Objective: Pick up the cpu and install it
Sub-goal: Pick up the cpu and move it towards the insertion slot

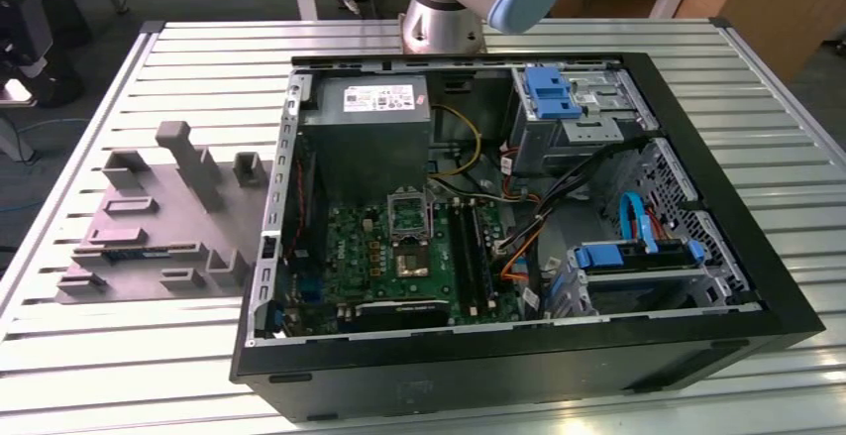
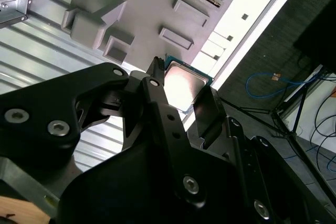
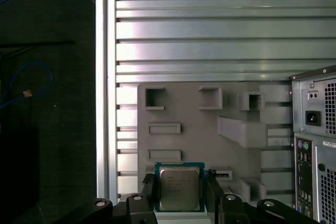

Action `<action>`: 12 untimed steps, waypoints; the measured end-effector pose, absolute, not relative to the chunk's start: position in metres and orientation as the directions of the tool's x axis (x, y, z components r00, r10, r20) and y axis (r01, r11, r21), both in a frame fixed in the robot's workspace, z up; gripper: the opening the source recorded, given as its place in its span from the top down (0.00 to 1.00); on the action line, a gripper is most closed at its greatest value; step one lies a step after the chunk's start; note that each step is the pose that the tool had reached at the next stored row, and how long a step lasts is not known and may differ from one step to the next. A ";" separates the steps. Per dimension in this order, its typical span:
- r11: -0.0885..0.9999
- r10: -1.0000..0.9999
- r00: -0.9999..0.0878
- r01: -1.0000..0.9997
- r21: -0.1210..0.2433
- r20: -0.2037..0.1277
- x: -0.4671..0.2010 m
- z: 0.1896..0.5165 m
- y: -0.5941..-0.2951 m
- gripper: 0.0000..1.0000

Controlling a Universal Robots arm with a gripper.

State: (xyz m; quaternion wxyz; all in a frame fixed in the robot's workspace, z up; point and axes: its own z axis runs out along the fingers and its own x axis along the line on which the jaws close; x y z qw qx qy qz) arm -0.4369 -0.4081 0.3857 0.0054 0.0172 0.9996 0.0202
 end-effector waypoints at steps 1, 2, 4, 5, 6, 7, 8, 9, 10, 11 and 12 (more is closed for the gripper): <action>0.999 0.035 -0.999 0.034 0.041 -0.010 -0.437 0.386 -0.408 0.53; 0.999 0.035 -0.999 0.034 0.040 -0.010 -0.436 0.386 -0.408 0.53; 0.999 0.035 -0.999 0.034 0.041 -0.010 -0.436 0.386 -0.408 0.53; 0.999 0.035 -0.999 0.034 0.041 -0.010 -0.436 0.386 -0.408 0.53; 0.999 0.035 -0.999 0.034 0.041 -0.010 -0.435 0.386 -0.408 0.53; 0.999 0.035 -0.999 0.034 0.040 -0.010 -0.435 0.386 -0.408 0.53; 0.999 0.035 -0.999 0.034 0.040 -0.010 -0.435 0.386 -0.408 0.53; 0.999 0.035 -0.999 0.034 0.041 -0.010 -0.434 0.386 -0.408 0.53; 0.999 0.035 -0.999 0.034 0.041 -0.010 -0.434 0.386 -0.408 0.53; 0.999 0.035 -0.999 0.034 0.040 -0.010 -0.434 0.386 -0.408 0.53; 0.999 0.035 -0.999 0.034 0.040 -0.010 -0.434 0.386 -0.408 0.53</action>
